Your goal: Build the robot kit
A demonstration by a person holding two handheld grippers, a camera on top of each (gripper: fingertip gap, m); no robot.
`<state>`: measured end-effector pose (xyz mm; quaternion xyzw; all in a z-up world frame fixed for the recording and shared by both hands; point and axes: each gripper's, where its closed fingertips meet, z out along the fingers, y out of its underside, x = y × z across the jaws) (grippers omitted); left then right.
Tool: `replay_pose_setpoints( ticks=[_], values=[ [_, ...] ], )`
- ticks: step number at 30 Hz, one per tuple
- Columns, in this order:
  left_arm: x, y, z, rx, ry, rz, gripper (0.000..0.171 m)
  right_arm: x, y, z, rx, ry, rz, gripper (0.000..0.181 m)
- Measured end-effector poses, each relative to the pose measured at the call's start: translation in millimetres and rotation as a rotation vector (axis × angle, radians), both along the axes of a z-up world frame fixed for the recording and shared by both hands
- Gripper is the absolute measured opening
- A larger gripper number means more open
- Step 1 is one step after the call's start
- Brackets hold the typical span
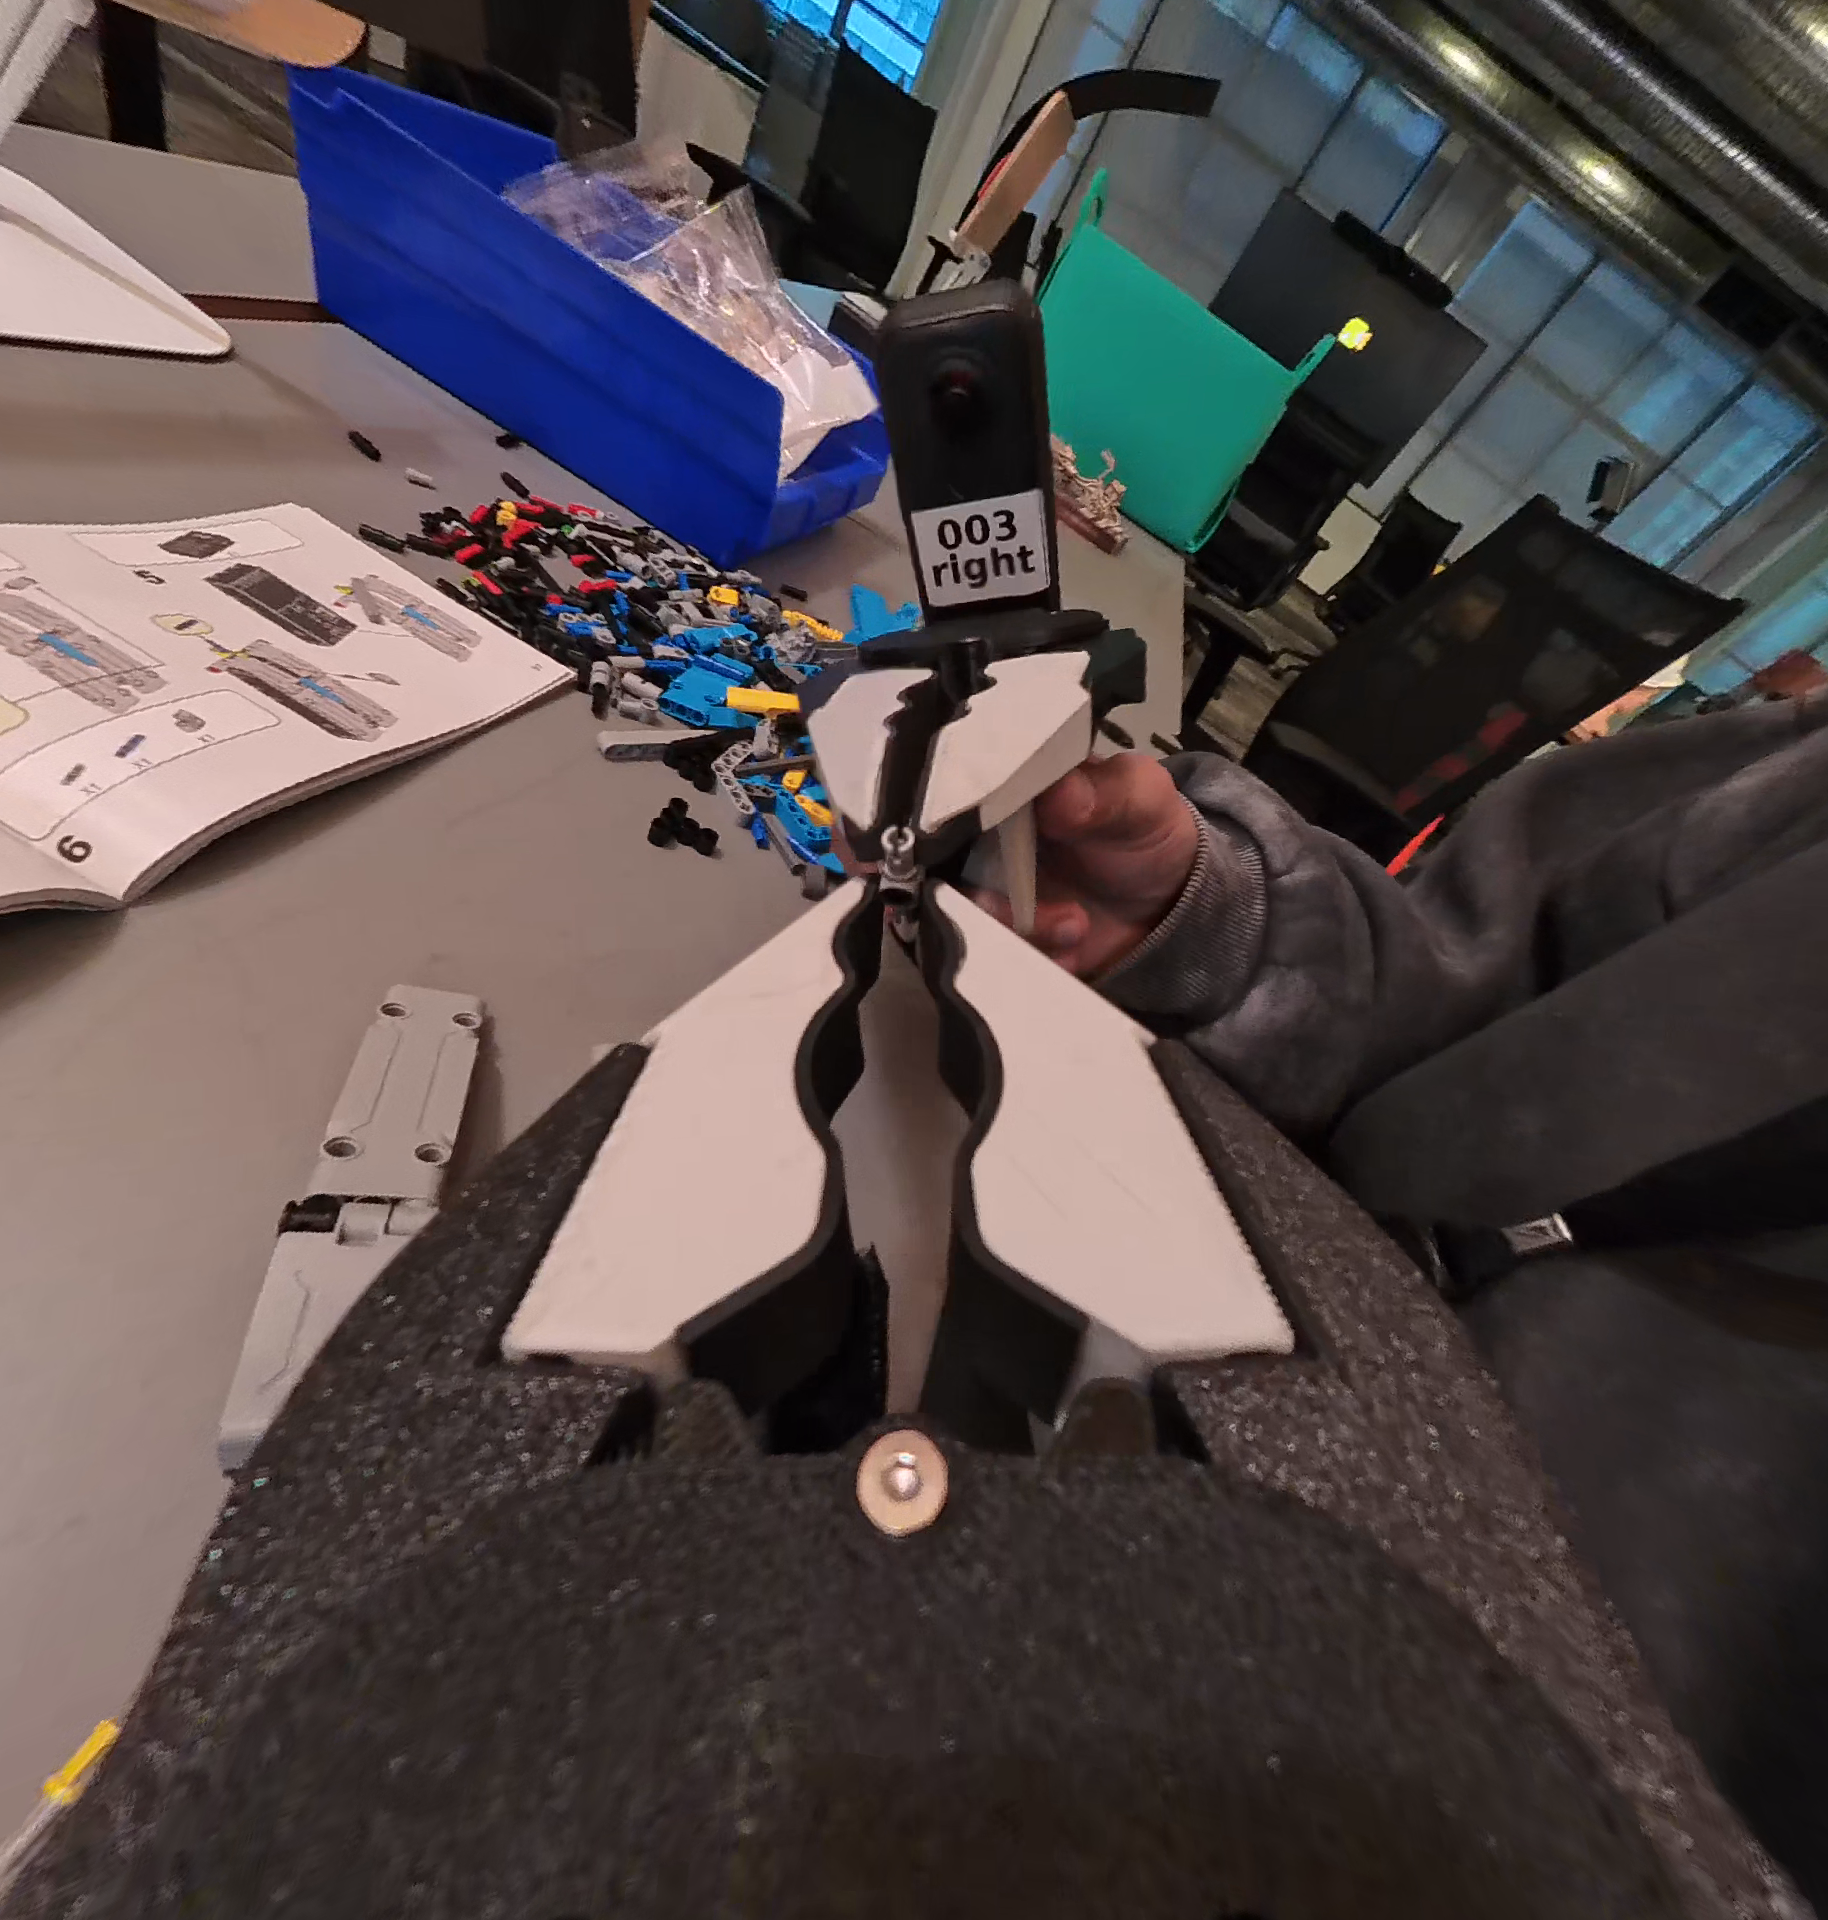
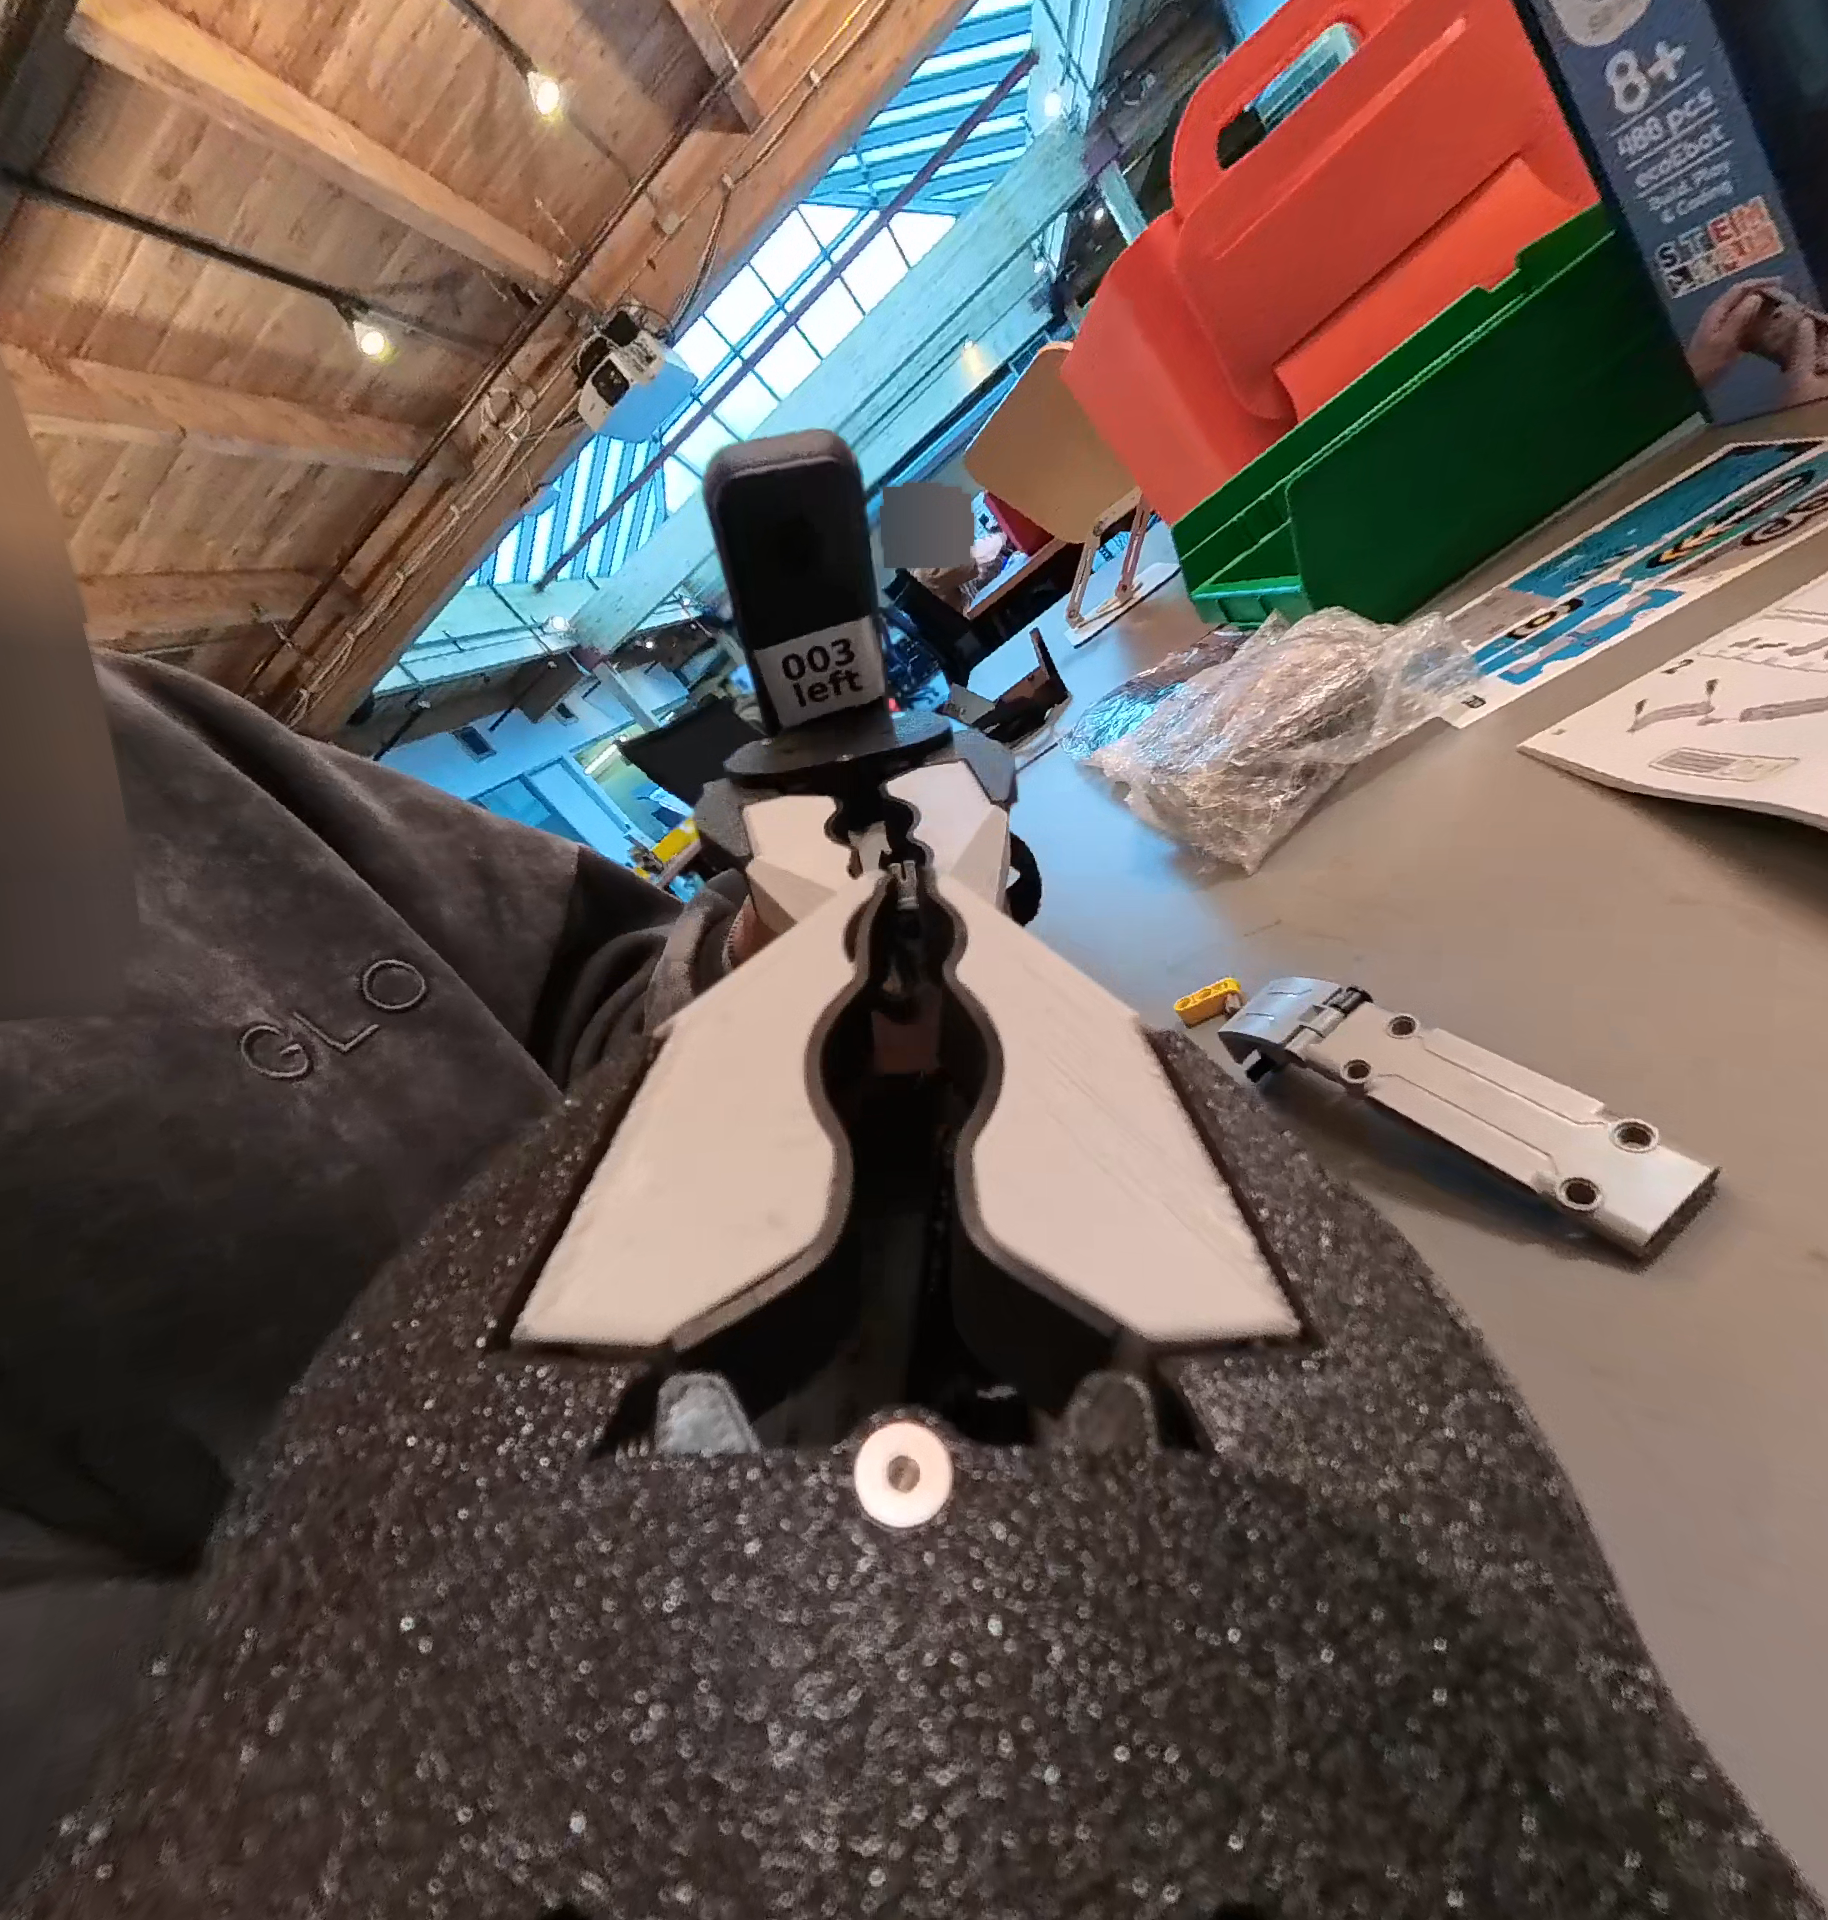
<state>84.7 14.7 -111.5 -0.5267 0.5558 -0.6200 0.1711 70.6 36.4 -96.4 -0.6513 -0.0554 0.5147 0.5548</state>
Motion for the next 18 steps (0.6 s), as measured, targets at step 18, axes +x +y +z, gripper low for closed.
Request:
replay_pose_setpoints(
  ticks=[18],
  values=[
    [6, 1, 4, -0.144, -0.036, 0.016, 0.016, 8, -1, 13, 0.032, 0.137, -0.006, 0.003]
  ],
)
